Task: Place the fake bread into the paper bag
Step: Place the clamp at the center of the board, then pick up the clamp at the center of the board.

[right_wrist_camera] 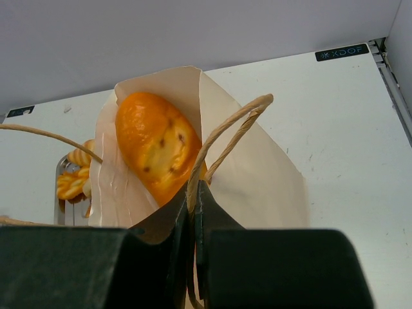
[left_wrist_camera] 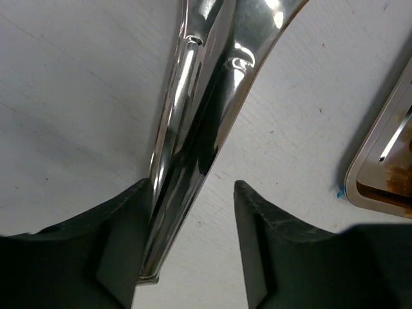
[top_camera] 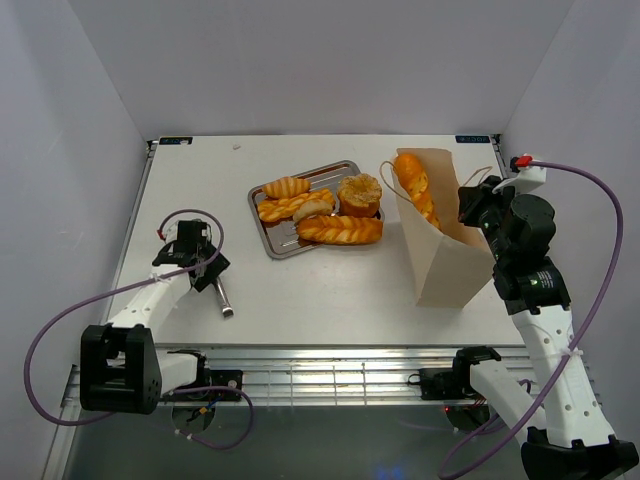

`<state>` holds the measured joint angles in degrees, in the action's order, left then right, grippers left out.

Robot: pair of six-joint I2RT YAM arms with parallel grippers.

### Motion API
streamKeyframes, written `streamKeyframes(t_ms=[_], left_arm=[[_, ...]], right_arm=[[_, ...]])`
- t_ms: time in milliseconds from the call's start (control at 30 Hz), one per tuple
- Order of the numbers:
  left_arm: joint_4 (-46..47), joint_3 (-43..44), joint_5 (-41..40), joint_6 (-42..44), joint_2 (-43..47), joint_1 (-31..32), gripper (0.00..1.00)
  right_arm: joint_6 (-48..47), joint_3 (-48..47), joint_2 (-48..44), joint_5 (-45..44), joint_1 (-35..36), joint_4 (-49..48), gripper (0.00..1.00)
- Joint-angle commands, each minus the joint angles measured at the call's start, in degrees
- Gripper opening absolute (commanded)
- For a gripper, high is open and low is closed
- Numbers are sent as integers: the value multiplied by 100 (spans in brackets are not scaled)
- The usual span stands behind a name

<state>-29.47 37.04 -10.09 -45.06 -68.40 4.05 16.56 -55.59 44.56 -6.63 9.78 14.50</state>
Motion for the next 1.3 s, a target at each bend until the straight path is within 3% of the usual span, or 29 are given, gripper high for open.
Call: streamKeyframes(t_ms=[0, 167, 233, 267, 600, 700, 867, 967, 1000, 1133, 1267], left_arm=[[258, 339, -11, 373, -103, -19, 61], [284, 716, 139, 858, -489, 156, 48], [267, 822, 182, 1033, -735, 218, 34], [249, 936, 174, 1078, -814, 314, 32], [-409, 2061, -863, 1667, -2282, 1501, 30], [-594, 2299, -1205, 1361, -2231, 1642, 39], [-621, 1896, -1882, 1017, -1142, 1809, 58], [-1059, 1711, -2164, 465, -737, 1792, 91], [-1313, 1676, -2112, 124, -675, 1774, 98], [-1298, 1360, -1612, -230, -552, 1538, 98], [-1280, 1184, -1663, -547, -569, 1423, 98]], right_arm=[[67, 5, -96, 30, 15, -246, 8], [93, 22, -87, 66, 6, -281, 8], [93, 31, -96, 66, 6, -290, 8], [93, 40, -96, 66, 6, -290, 8], [84, 31, -79, 39, 6, -290, 8], [58, 14, -105, 22, 6, -281, 8], [5, 22, -166, -31, 6, -246, 8], [32, 40, -149, 56, 15, -272, 8], [58, 40, -131, 83, 6, -272, 8], [85, 31, -131, 171, 15, -290, 8], [50, -4, -193, 101, 6, -229, 8]])
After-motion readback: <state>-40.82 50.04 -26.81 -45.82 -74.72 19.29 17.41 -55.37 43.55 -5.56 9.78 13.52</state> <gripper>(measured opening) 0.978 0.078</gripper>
